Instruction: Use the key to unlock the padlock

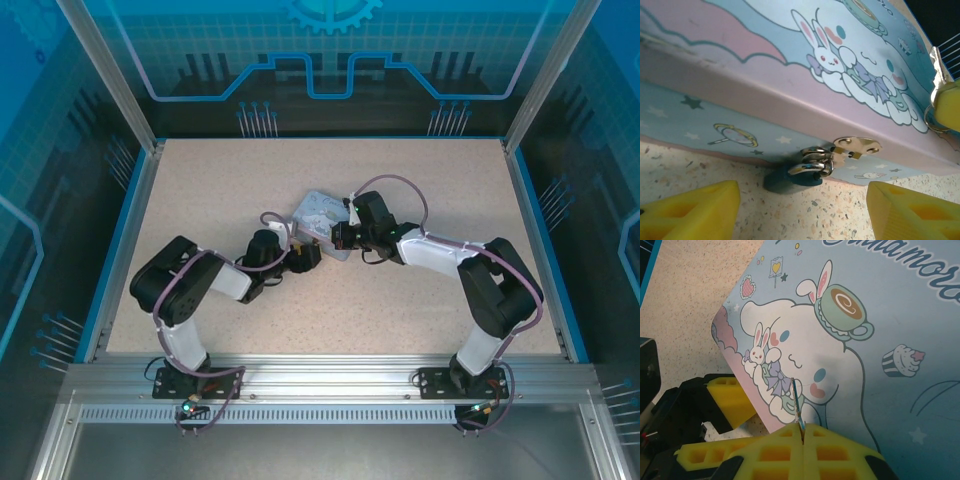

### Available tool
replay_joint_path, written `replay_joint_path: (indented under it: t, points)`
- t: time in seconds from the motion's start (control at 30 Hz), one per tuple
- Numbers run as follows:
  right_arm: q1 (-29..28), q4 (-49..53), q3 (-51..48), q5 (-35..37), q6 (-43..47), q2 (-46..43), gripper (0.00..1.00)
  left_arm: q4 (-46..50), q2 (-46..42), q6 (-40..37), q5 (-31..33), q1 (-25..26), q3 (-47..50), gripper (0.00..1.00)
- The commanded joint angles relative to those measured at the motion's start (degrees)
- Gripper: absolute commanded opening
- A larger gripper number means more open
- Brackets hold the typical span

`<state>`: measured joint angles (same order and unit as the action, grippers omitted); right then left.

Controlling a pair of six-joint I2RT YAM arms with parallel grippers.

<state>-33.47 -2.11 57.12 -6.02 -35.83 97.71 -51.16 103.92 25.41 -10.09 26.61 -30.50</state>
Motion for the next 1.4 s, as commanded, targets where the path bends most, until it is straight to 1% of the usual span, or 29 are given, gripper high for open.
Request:
replay_joint_path:
  t: [0.0, 0.23, 0.5, 0.73, 0.9, 1.0, 1.17, 1.3, 1.37]
  points:
    - [-0.54, 5.71, -1.83, 1.63, 0.22, -0.02, 0.00, -2.61, 3.18, -2.89, -1.25, -0.33, -1.46, 0.69]
    - [-0.53, 7.82, -0.52, 1.80, 0.34, 0.98, 0.00, -3.65, 6.70, -3.30, -5.20, -0.34, -3.81, 0.66]
    - [-0.54, 8.53, -0.52, 1.97, -0.36, 1.43, 0.00, -3.21, 10.07, -1.87, -14.06, -0.34, -7.36, 0.61]
    - [-0.54, 7.30, -1.43, 1.54, -0.99, 1.17, 0.00, -2.77, 10.59, -0.82, -18.20, -0.33, -8.98, 0.55]
    - [-0.50, 6.86, -1.63, 1.37, -0.82, 0.90, 0.00, -3.36, 11.35, 0.38, -19.62, -0.42, -9.66, 0.54]
    - [-0.54, 6.72, -1.83, 1.43, -0.78, 0.70, 0.00, -4.85, 11.84, 2.87, -20.73, -1.04, -9.83, 0.53]
    - [-0.54, 6.59, -1.78, 1.37, -0.82, 0.73, 0.00, -9.43, 12.79, 8.50, -21.55, -1.74, -9.82, 0.50]
    - [-0.54, 6.59, -1.84, 1.45, -0.90, 0.73, 0.00, -9.34, 12.54, 10.07, -21.54, -1.80, -9.97, 0.50]
    - [-0.47, 6.64, -1.83, 1.52, -0.86, 0.64, 0.00, -10.14, 12.50, 12.01, -22.45, -1.84, -10.10, 0.50]
